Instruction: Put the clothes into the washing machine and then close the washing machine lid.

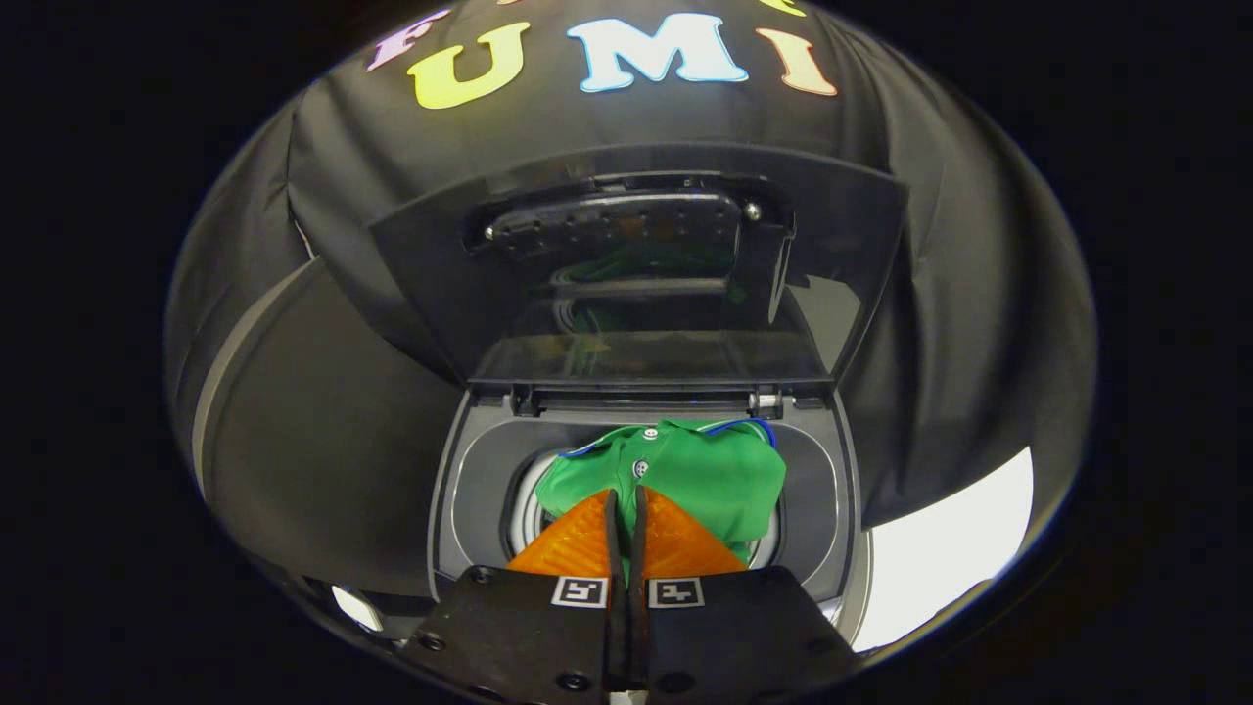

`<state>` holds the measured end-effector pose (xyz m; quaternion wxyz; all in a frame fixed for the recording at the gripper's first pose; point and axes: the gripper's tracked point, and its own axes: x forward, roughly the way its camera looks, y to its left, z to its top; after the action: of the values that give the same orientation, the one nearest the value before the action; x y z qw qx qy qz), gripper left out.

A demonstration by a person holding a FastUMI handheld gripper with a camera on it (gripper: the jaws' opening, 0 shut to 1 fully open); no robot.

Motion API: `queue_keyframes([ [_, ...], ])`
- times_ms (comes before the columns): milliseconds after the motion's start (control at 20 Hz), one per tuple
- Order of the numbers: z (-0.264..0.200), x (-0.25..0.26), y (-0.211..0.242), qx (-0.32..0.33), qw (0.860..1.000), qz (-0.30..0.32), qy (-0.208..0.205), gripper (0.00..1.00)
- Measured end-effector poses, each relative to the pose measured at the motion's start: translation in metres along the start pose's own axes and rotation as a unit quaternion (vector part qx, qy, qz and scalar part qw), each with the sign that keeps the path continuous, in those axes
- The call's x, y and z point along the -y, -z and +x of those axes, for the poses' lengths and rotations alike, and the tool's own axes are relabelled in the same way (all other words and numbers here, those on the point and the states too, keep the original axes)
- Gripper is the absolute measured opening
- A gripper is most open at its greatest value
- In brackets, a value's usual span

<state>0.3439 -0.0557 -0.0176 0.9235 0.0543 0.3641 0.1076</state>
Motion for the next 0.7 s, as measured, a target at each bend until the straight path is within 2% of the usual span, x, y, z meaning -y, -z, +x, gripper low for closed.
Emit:
queue_keyframes([
  [400, 0.032, 0.013, 0.012, -0.031, 0.999, 0.019, 0.005, 0.01],
  [700, 0.037, 0.022, 0.016, -0.043, 0.999, 0.021, 0.011, 0.01],
])
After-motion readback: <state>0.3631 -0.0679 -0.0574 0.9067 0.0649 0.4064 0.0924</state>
